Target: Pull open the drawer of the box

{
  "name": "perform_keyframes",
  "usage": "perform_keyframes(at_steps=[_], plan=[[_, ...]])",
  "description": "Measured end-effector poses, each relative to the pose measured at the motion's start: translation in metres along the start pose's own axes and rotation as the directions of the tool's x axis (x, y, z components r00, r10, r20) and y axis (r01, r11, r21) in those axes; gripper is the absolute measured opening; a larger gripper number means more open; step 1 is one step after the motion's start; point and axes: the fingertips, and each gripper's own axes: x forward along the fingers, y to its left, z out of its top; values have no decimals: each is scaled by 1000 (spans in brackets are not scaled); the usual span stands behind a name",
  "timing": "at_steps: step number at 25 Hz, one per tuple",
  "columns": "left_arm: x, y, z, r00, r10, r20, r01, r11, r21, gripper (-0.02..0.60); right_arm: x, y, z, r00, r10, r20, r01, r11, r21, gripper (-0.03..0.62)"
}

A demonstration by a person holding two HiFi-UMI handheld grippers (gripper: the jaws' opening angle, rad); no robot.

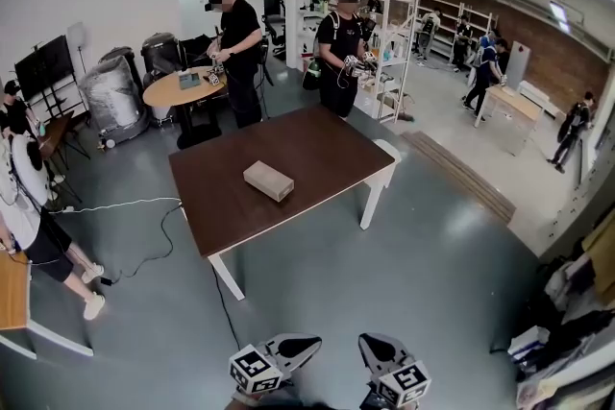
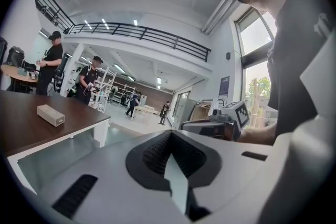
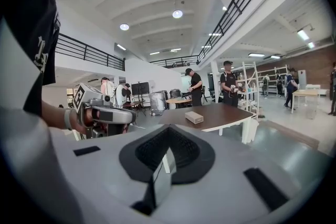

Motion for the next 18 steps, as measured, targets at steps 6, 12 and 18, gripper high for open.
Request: perform_keyframes(at_steps=[6, 12, 18], plan=[[0, 38, 22, 1000, -11, 18, 11, 1000, 10, 5, 41, -13, 13, 1000, -4, 24, 4, 1000, -16, -12], [-5, 76, 26, 1000, -23, 5, 23, 1000, -18, 5, 80, -16, 24, 1000, -8, 6, 8, 1000, -1, -12], [-19, 115, 37, 999, -28, 19, 29, 999, -27, 5, 119, -9, 31, 1000, -6, -6, 6, 1000, -4, -12]])
